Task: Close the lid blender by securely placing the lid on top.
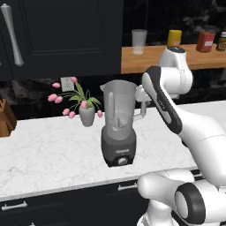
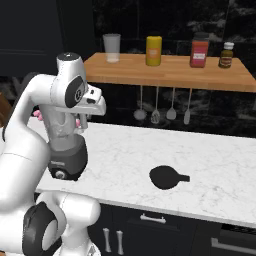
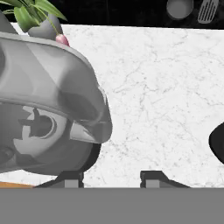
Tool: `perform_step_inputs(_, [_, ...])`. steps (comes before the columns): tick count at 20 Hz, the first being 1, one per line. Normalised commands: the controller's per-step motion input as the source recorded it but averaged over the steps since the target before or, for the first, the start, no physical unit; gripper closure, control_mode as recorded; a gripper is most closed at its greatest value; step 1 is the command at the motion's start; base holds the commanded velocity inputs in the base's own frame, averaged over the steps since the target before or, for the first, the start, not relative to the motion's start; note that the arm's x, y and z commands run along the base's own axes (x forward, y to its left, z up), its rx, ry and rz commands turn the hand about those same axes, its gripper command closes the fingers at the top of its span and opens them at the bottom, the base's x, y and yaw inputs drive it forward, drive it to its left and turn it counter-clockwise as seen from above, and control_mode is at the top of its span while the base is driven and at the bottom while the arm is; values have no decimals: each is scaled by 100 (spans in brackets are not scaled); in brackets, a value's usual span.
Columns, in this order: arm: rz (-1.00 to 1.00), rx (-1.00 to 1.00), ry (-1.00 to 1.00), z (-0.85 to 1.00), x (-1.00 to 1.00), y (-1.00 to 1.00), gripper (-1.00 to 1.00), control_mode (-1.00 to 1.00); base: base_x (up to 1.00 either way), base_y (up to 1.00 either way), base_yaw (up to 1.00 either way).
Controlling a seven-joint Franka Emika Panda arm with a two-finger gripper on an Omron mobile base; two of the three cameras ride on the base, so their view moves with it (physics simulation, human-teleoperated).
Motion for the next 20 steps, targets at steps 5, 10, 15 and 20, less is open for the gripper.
perform_step_inputs(5, [0,3,0,0,-29,-62,-100,-100,0,0,0])
perform_step_inputs(10, [4,7,0,-3,-35,-100,-100,-100,0,0,0])
perform_step_inputs(15, [6,5,0,-17,-27,-100,-100,-100,0,0,0])
perform_step_inputs(20, [10,2,-1,-26,-26,-100,-100,-100,0,0,0])
